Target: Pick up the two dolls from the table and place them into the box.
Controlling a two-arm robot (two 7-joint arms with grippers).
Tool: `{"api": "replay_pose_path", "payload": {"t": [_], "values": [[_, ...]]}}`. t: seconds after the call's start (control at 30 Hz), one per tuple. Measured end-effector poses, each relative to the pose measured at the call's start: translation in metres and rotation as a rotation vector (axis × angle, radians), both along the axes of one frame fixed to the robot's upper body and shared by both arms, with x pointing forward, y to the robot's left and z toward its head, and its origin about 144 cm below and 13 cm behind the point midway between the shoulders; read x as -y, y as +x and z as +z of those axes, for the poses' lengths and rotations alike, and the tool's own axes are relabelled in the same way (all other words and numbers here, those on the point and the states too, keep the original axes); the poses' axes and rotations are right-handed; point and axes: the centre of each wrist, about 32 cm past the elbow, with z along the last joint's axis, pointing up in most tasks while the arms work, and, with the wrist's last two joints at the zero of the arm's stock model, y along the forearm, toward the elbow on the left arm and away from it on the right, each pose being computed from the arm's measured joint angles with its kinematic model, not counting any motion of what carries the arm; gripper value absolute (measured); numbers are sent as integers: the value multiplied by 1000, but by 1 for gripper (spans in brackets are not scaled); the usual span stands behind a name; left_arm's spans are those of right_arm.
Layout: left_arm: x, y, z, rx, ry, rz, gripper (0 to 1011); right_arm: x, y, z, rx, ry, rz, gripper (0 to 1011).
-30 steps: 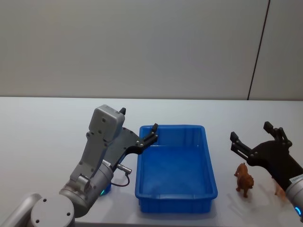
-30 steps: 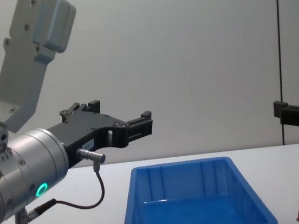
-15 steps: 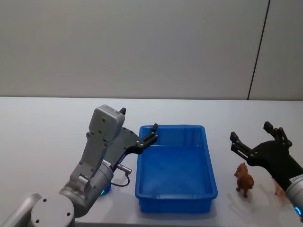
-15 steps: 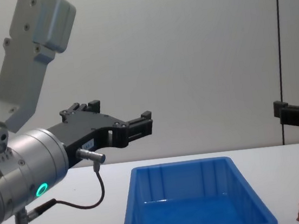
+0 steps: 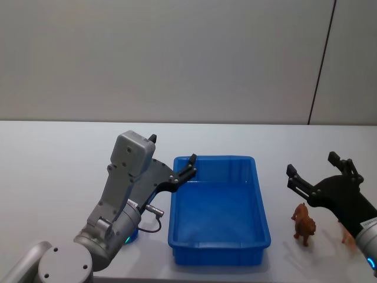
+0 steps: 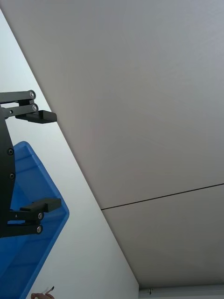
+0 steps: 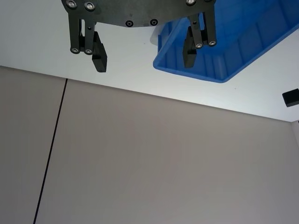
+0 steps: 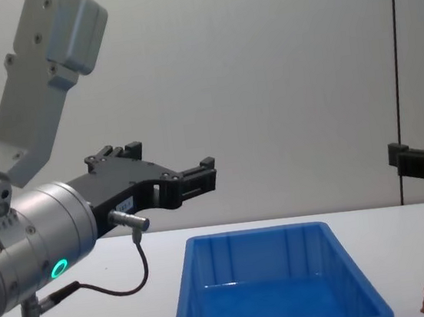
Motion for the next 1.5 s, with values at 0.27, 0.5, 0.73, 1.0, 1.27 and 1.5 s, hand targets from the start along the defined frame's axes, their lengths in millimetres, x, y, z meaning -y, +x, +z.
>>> {"api": "replay_pose_path", "payload": {"t": [0.27, 0.5, 0.73, 1.0, 1.27, 1.5], "values": [[0, 0, 0, 0, 0, 0, 1003, 7, 1, 1, -16, 2, -2, 1001], [0, 0, 0, 0, 0, 0, 1003, 18, 6, 0, -34, -22, -18, 1001], [0, 0, 0, 0, 0, 0, 1003, 28, 10, -1, -49, -55, -34, 1001], [0, 0, 0, 0, 0, 0, 1003, 37, 16, -6, -99, -112, -52, 1000], [0, 0, 0, 0, 0, 0, 1003, 45, 20, -11, -161, -159, -60, 1000], [0, 0, 0, 0, 0, 0, 1003, 53, 22, -14, -216, -187, -70, 1001]]}}
